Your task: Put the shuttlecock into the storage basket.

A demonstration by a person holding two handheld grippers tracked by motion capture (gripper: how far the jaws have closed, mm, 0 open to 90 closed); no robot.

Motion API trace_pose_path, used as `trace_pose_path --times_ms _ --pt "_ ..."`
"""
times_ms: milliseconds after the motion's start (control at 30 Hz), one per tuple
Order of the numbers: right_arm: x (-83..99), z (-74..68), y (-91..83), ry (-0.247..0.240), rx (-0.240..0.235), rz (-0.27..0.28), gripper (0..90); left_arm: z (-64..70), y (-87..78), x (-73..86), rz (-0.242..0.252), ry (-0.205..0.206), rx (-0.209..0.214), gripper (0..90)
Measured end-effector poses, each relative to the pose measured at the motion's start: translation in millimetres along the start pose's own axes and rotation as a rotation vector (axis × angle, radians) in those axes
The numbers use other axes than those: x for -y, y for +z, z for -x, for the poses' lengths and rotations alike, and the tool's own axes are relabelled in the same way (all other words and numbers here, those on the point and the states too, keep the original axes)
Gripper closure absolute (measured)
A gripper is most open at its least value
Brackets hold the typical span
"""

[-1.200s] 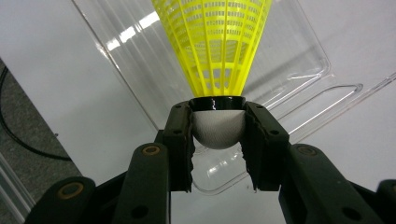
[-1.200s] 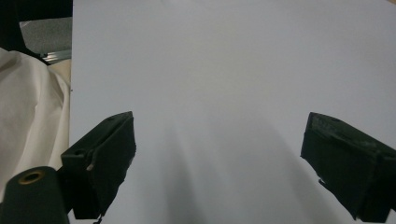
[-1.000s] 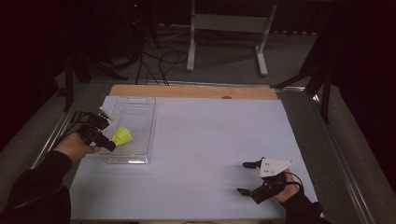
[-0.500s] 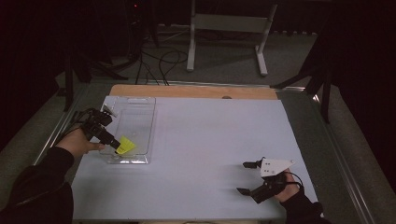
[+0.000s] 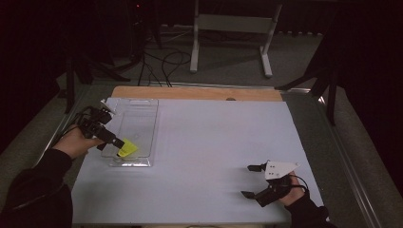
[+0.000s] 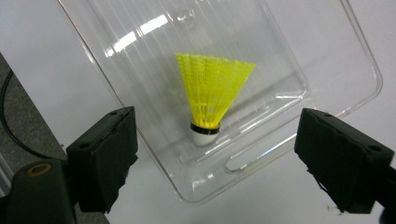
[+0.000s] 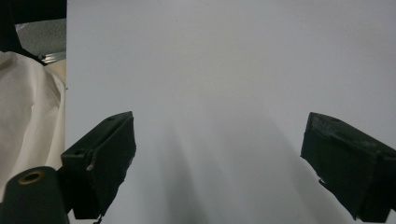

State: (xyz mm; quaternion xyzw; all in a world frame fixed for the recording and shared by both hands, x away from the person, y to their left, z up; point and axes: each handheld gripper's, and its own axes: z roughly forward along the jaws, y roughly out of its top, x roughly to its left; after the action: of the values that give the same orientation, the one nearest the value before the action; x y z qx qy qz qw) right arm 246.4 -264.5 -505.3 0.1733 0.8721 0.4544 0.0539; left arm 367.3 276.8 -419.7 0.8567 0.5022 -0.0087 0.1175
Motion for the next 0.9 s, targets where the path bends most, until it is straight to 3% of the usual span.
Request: trace_pose_path --times_ms 100,233,433,600,900 --pt "0.8 -0.1 0.3 0.007 0.001 -0.003 10.0 0.5 0.0 -0.1 0.006 0.027 0.034 0.8" --pt "2.2 0.7 -0.4 0.008 0.013 -0.008 10.0 5.5 -1.3 -0.6 0.027 0.055 0.011 0.0" --pt "2.9 2.2 -1.1 0.010 0.024 -0.001 9.9 7.0 -4.0 -1.6 0.064 0.054 0.009 0.0" --pt "4.0 3.5 -1.4 0.017 0.026 -0.001 9.9 8.8 -6.2 -3.4 0.090 0.065 0.031 0.0" --pt "4.1 3.1 -1.3 0.019 0.029 -0.002 9.9 25.4 -7.6 -9.7 0.129 0.126 0.040 0.0"
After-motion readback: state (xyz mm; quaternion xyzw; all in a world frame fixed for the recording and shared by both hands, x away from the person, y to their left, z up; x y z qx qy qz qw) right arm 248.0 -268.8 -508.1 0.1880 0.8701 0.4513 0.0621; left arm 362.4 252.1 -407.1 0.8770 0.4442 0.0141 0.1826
